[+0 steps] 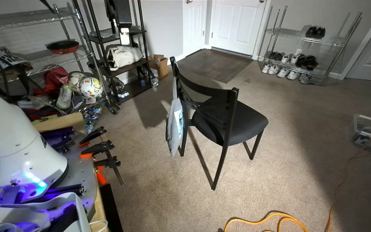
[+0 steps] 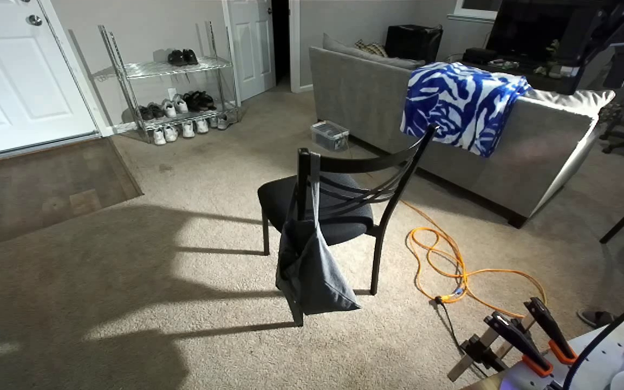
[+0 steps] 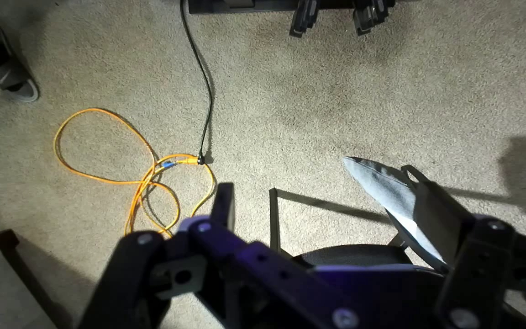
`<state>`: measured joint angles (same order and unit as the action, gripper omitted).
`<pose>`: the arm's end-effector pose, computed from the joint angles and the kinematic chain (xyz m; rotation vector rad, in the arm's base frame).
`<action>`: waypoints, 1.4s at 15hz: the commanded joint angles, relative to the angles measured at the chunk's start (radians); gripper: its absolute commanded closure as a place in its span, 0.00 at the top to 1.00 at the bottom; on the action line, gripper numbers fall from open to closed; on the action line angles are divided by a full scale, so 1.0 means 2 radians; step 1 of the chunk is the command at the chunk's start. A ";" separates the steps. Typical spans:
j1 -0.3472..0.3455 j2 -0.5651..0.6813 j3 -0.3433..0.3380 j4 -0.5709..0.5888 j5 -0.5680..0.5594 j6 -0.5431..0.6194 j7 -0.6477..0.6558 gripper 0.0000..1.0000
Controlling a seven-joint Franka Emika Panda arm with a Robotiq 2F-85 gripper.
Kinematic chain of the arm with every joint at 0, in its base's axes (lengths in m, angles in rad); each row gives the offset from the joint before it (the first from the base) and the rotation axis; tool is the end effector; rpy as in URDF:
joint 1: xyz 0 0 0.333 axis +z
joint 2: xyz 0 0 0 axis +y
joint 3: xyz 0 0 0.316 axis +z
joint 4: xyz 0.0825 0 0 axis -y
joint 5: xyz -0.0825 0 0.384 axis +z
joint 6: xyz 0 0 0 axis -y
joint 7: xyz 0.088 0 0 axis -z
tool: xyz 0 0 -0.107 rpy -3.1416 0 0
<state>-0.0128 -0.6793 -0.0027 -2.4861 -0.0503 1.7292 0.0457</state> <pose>0.3377 -0.0099 0.5077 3.0895 -0.0783 -0.1188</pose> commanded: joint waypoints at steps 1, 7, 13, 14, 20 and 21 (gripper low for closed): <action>-0.005 0.001 0.000 -0.001 -0.005 0.001 -0.001 1.00; 0.029 0.103 0.045 0.014 0.012 0.094 0.021 1.00; 0.080 0.267 0.106 0.086 0.007 0.217 0.045 1.00; 0.088 0.293 0.114 0.107 0.002 0.229 0.044 1.00; 0.116 0.351 0.121 0.168 0.006 0.226 0.040 1.00; 0.120 0.363 0.122 0.182 0.007 0.223 0.040 1.00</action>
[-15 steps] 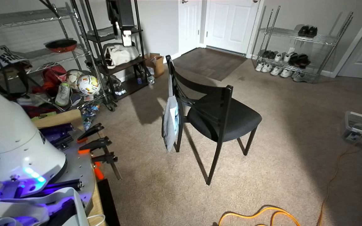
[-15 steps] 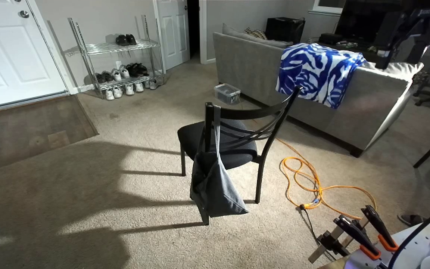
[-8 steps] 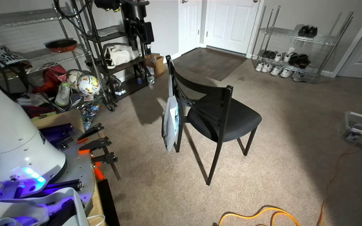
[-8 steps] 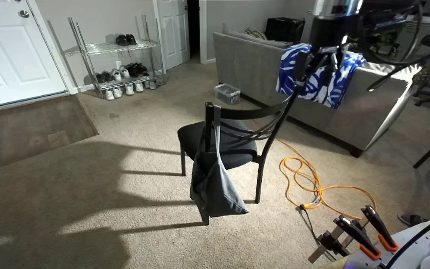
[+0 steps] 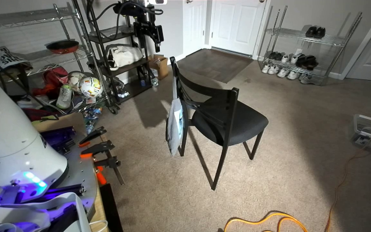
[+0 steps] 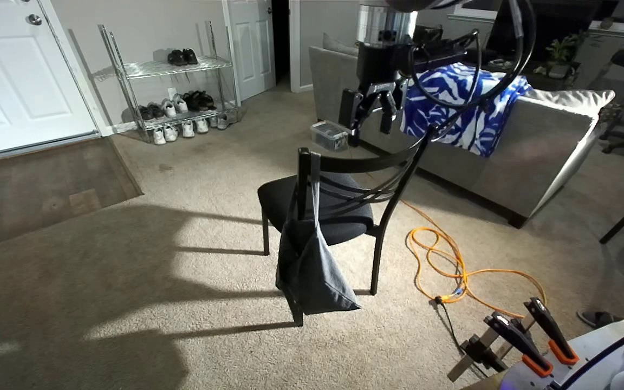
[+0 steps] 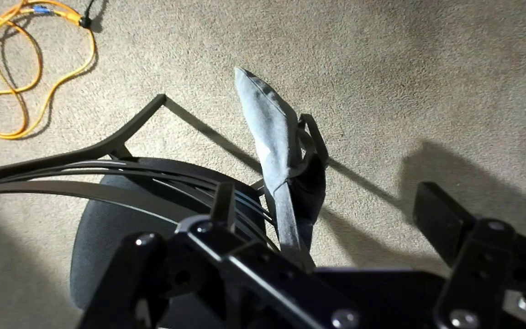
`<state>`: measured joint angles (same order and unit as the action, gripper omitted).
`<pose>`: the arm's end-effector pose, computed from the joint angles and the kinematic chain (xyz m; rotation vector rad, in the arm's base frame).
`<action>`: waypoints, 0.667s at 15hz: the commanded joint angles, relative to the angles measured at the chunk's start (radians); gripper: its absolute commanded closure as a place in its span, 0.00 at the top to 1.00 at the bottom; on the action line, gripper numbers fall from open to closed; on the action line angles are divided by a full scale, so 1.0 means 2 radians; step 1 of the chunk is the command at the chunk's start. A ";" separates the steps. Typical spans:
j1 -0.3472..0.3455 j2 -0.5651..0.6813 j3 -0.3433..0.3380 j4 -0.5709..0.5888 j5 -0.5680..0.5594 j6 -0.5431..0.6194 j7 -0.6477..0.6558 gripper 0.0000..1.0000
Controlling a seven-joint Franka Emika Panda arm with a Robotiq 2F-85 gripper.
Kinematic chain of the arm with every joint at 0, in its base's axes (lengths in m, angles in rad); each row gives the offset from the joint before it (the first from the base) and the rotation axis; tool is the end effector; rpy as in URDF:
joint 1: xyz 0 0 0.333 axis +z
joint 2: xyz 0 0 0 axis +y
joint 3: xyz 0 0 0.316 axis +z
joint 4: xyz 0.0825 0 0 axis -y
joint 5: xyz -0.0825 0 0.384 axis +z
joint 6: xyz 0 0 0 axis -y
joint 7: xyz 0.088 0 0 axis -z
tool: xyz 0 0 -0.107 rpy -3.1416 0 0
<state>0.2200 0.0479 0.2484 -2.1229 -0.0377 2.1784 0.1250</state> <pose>0.4916 0.2462 0.3904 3.0740 0.5665 0.0225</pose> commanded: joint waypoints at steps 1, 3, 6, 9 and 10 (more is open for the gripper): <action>0.005 0.007 -0.003 0.010 0.000 -0.004 0.000 1.00; 0.006 0.012 -0.004 0.015 0.000 -0.006 0.000 1.00; 0.006 0.012 -0.004 0.015 0.000 -0.006 -0.001 1.00; 0.013 0.028 0.005 0.028 -0.007 0.005 -0.084 1.00; 0.016 0.032 0.007 0.032 -0.016 0.002 -0.098 1.00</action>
<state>0.2340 0.0788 0.2518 -2.0906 -0.0390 2.1778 0.0291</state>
